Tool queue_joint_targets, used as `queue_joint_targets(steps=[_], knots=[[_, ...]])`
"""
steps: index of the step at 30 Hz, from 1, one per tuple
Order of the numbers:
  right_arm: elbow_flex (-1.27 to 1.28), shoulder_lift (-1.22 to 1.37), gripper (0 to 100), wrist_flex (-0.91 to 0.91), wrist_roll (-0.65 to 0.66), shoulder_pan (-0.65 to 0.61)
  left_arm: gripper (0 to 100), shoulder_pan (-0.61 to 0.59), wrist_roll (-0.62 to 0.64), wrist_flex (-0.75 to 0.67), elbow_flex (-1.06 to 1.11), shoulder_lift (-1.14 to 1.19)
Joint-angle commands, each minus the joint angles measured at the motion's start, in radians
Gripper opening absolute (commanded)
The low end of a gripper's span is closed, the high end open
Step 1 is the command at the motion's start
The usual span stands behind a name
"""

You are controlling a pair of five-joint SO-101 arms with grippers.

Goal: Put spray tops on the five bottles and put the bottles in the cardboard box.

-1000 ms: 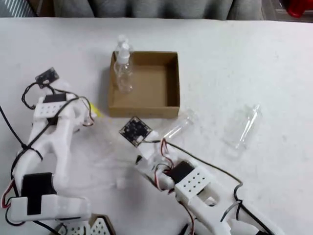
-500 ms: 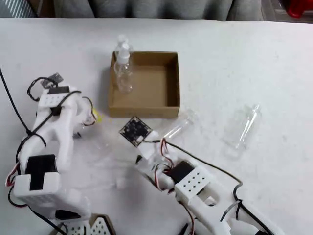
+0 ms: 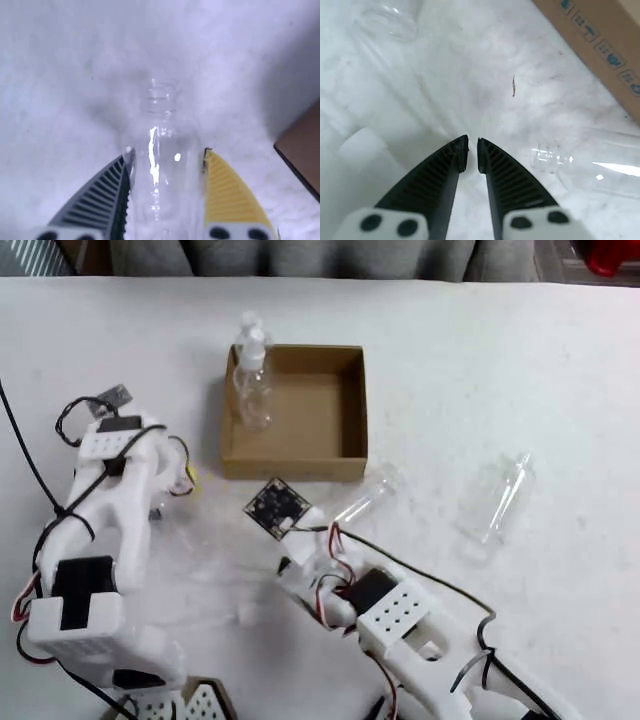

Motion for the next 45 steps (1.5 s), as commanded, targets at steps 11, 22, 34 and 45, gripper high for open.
queue_joint_targets(steps=[11,22,34,45], knots=[[0.002,-0.03,1.6,0.007,0.011,0.012,2,-0.004,-0.641,-0.092,-0.074,-0.012],[0.002,-0.03,1.6,0.007,0.011,0.012,23,-0.018,-0.483,-0.075,-0.075,-0.012],[0.002,-0.03,1.6,0.007,0.011,0.01,23,-0.022,-0.358,-0.075,-0.103,-0.012],[0.002,-0.03,1.6,0.007,0.011,0.01,32,-0.021,-0.353,-0.051,-0.075,-0.065]])
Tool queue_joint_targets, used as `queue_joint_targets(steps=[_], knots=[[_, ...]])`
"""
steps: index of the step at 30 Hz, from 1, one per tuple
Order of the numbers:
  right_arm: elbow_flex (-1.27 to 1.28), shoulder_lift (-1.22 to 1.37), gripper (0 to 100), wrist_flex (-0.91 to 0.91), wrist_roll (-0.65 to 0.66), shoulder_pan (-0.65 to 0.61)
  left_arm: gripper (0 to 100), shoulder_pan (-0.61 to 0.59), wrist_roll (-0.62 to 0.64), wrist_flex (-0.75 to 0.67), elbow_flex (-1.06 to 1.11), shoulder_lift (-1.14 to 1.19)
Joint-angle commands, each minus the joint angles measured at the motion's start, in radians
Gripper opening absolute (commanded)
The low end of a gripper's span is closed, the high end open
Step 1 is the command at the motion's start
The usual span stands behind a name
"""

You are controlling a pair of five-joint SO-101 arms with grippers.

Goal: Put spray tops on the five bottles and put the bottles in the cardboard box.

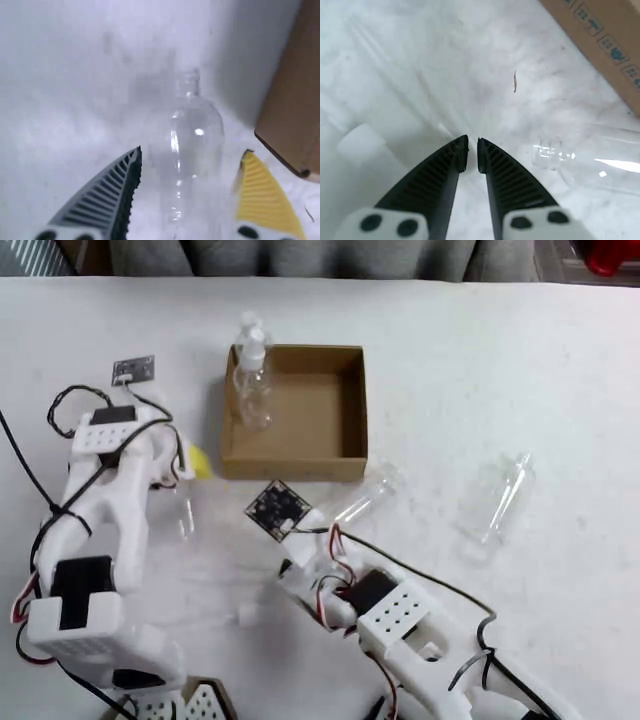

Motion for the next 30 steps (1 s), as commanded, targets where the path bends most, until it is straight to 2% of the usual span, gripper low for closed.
queue_joint_targets(steps=[1,24,30], knots=[[-0.009,-0.028,1.6,0.007,0.011,0.01,31,-0.012,0.009,-0.011,0.0,-0.061],[-0.008,-0.028,1.6,0.007,0.011,0.01,31,-0.012,0.078,-0.038,-0.023,-0.047],[-0.008,-0.028,1.6,0.007,0.011,0.01,31,-0.035,0.071,0.032,-0.143,0.074]])
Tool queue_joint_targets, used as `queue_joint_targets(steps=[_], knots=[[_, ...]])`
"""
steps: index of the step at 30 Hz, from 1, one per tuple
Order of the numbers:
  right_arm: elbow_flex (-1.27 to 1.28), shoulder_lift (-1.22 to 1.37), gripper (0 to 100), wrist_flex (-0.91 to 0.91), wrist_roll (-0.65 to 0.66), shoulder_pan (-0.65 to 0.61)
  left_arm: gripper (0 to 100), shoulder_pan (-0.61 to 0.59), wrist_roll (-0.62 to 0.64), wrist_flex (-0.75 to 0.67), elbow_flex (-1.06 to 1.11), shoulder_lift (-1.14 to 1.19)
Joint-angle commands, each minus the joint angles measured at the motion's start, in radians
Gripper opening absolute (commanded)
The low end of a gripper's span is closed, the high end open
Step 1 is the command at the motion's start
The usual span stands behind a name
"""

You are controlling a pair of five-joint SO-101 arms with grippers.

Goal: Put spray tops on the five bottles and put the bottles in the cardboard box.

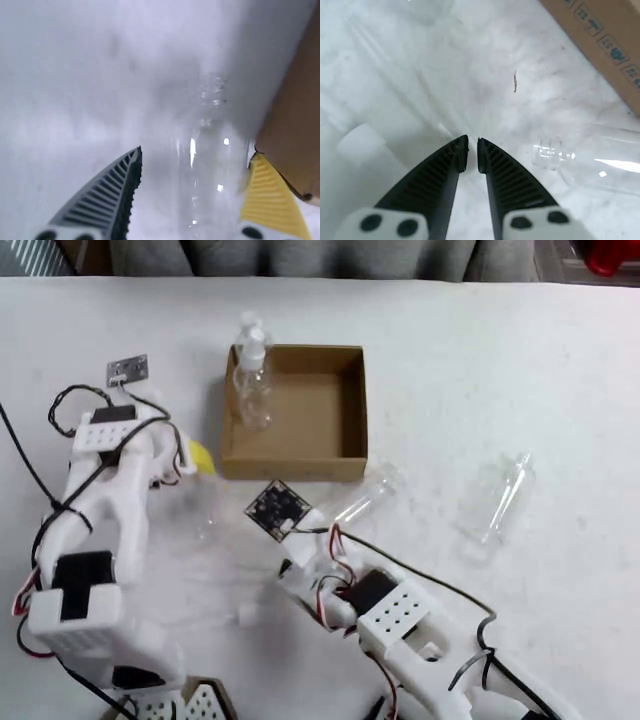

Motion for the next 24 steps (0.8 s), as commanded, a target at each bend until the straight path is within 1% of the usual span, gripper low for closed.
queue_joint_targets(steps=[1,7,11,13,18,22,24], knots=[[-0.008,-0.028,1.6,0.007,0.011,0.01,31,-0.035,0.003,0.058,-0.123,0.03],[-0.008,-0.028,1.6,0.007,0.011,0.01,30,-0.031,0.003,0.08,-0.141,0.044],[-0.008,-0.028,1.6,0.007,0.011,0.01,19,-0.016,0.0,0.078,-0.13,0.05],[-0.008,-0.028,1.6,0.007,0.011,0.01,18,-0.005,-0.025,0.072,-0.109,0.042],[-0.008,-0.028,1.6,0.007,0.011,0.01,19,0.004,-0.038,0.072,-0.094,0.041],[-0.008,-0.028,1.6,0.007,0.011,0.01,27,0.001,-0.034,0.083,-0.092,0.039],[-0.008,-0.028,1.6,0.007,0.011,0.01,29,0.001,-0.034,0.098,-0.094,0.039]])
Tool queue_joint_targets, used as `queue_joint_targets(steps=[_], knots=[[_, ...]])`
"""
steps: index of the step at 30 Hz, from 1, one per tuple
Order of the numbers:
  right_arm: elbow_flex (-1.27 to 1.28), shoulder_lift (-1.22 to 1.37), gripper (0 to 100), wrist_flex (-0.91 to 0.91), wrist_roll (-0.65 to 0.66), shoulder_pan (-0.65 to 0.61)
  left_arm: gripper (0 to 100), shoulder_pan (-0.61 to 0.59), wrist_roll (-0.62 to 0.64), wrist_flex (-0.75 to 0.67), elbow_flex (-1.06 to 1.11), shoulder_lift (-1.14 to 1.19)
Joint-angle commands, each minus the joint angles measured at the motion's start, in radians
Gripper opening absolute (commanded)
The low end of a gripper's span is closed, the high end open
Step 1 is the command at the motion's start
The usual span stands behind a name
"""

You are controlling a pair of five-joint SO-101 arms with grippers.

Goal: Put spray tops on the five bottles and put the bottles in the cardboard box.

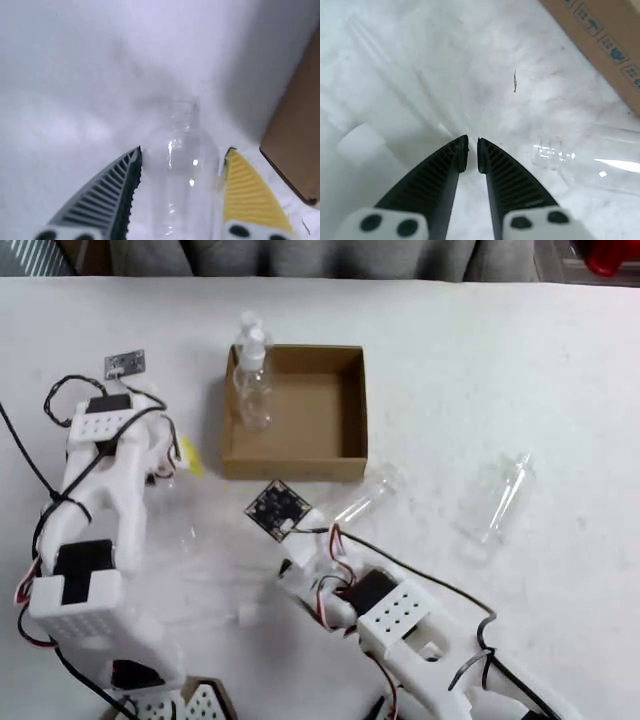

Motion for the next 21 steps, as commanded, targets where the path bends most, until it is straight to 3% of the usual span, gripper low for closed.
queue_joint_targets(steps=[1,10,21], knots=[[-0.008,-0.028,1.6,0.007,0.011,0.01,29,0.012,-0.009,0.037,-0.008,-0.019],[-0.008,-0.028,1.6,0.007,0.012,0.01,29,0.042,-0.006,-0.043,0.173,-0.189],[-0.008,-0.028,1.6,0.007,0.012,0.01,29,0.047,-0.003,-0.115,0.178,-0.188]])
